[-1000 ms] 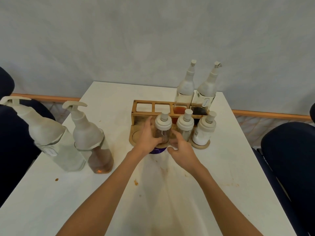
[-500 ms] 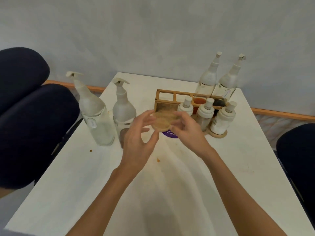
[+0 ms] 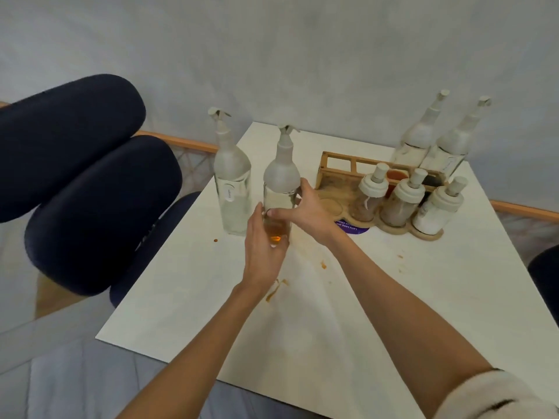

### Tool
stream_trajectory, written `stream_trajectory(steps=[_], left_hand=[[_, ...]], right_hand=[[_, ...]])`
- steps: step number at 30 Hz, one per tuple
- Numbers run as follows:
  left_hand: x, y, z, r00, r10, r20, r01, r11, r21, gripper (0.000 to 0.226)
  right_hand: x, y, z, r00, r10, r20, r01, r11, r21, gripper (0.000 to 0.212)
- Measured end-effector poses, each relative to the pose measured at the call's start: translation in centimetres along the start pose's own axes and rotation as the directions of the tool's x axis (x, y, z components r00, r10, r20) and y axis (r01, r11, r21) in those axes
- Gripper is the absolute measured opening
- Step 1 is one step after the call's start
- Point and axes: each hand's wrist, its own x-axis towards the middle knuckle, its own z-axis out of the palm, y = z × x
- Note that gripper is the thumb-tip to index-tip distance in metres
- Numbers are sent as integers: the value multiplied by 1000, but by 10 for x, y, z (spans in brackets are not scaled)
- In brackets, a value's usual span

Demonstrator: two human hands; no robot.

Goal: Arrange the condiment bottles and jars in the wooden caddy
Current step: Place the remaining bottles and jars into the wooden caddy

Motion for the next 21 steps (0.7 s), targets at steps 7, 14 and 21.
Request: stream_trajectory(steps=[7,14,21], left_hand=[[-2,5,-15,998,-42,43,50,981,-185,59],[12,48,-33,940,104,325,-15,964,-265,68],[24,97,-14,641,200,740,-123,980,-159,71]], right_hand=[[-22,4,-14,992,-17,-122,11,999,-47,73],[-72,23,-53,990,32,-136,-39,998,-46,77],[-105,32,-77,995,42,-91,-44,999,-18,78]])
